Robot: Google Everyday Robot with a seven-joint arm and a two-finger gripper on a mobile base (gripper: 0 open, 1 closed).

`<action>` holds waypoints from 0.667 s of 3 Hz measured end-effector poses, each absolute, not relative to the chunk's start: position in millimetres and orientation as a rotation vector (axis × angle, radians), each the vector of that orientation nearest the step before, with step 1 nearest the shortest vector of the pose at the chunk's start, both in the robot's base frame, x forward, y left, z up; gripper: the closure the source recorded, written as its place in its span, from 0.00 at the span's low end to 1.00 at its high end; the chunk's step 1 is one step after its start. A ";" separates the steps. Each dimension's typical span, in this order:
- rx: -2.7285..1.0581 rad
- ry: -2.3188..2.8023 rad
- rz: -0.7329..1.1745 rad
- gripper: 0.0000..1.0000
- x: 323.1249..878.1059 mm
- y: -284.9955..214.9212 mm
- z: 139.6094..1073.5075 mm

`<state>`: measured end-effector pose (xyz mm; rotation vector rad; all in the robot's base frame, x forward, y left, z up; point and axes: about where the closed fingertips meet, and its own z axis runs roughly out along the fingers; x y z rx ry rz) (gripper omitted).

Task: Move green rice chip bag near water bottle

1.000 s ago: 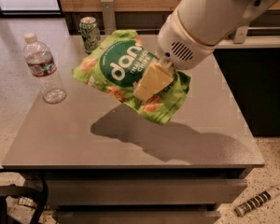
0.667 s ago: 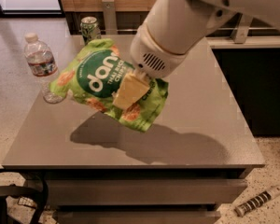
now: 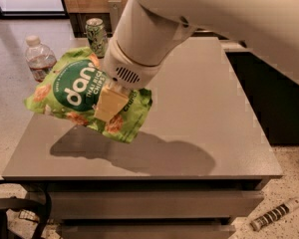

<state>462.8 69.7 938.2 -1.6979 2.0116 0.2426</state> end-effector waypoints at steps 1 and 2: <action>-1.698 2.010 0.241 0.94 461.9 69.6 939.5; -1.700 2.005 0.238 0.72 460.5 70.8 941.1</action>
Offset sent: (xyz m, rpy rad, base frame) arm -0.0009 0.0000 0.0014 0.0000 -0.0022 0.0005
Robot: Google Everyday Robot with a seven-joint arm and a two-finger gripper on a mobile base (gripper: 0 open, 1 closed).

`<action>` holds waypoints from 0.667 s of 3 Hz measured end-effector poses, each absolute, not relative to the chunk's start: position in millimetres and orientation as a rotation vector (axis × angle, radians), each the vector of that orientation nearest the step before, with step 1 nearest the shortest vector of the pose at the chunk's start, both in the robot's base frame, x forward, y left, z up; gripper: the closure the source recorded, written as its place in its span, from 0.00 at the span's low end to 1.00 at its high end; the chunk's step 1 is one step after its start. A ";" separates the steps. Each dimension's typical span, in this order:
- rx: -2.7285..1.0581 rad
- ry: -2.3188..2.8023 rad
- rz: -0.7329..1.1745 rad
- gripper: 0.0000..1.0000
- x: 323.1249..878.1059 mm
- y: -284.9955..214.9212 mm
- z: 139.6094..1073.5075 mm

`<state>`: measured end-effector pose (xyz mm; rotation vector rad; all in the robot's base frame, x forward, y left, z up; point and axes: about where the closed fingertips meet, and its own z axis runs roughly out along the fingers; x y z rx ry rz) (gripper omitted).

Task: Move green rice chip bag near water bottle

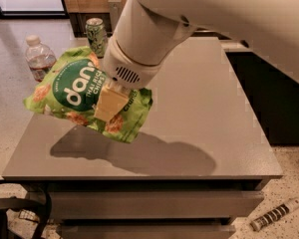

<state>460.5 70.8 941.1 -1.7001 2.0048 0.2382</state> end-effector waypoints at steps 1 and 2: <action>-1.701 2.002 0.237 0.49 459.7 71.6 942.1; -1.703 1.998 0.235 0.25 458.7 72.5 943.3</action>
Offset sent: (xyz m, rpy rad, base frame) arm -0.0007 0.0006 0.0008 -0.0001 -0.0019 0.0014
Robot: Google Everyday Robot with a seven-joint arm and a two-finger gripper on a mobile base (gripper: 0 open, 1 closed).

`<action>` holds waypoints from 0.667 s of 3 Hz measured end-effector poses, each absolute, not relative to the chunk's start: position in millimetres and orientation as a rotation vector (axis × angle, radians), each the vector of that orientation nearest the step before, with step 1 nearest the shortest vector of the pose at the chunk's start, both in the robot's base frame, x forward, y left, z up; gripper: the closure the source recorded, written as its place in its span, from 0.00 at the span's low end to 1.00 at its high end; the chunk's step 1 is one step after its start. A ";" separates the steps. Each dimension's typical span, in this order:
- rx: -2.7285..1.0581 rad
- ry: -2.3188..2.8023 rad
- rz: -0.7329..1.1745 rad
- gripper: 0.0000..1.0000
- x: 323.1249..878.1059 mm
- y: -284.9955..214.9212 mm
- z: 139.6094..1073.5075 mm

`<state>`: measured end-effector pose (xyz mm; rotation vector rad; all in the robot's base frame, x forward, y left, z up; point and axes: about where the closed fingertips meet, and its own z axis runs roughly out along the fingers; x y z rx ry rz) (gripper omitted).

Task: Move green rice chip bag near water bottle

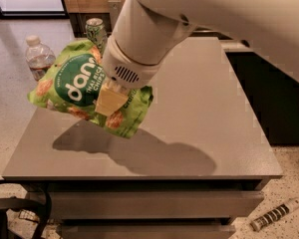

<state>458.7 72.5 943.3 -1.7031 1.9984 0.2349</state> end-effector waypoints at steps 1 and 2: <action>-1.705 1.995 0.233 0.03 457.7 73.4 944.4; -1.706 1.993 0.232 0.00 457.1 73.9 945.1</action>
Offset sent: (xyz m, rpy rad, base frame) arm -0.0008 0.0007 0.0009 -0.0001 -0.0021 0.0016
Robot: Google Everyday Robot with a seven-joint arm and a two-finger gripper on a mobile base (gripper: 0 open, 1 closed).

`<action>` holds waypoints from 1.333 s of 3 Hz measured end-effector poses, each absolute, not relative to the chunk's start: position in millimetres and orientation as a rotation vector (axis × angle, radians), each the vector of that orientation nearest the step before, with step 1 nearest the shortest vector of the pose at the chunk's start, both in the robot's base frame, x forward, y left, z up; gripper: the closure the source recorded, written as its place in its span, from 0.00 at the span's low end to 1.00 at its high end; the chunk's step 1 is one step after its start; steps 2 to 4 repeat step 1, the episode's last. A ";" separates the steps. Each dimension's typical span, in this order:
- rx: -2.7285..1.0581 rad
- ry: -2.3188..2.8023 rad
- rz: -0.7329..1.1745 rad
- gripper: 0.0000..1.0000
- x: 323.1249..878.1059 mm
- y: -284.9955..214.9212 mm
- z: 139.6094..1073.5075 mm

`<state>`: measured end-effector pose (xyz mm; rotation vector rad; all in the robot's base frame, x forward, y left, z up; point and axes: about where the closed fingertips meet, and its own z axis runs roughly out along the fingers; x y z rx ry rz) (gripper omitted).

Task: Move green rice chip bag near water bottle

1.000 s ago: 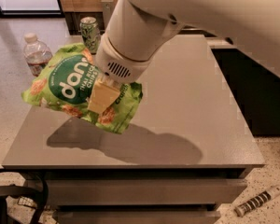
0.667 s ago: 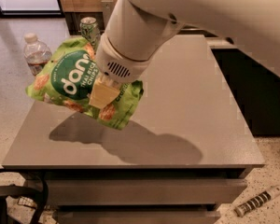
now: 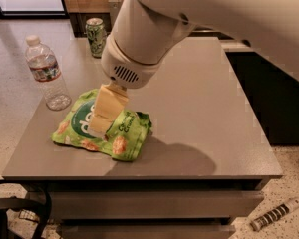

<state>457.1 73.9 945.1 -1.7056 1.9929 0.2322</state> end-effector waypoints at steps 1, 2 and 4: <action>-1.706 1.993 0.232 0.00 457.1 74.0 945.1; -1.706 1.993 0.232 0.00 457.1 74.0 945.1; -1.706 1.993 0.232 0.00 457.1 74.0 945.1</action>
Offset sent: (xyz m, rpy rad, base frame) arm 0.0000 0.0000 0.0000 0.0000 0.0000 0.0000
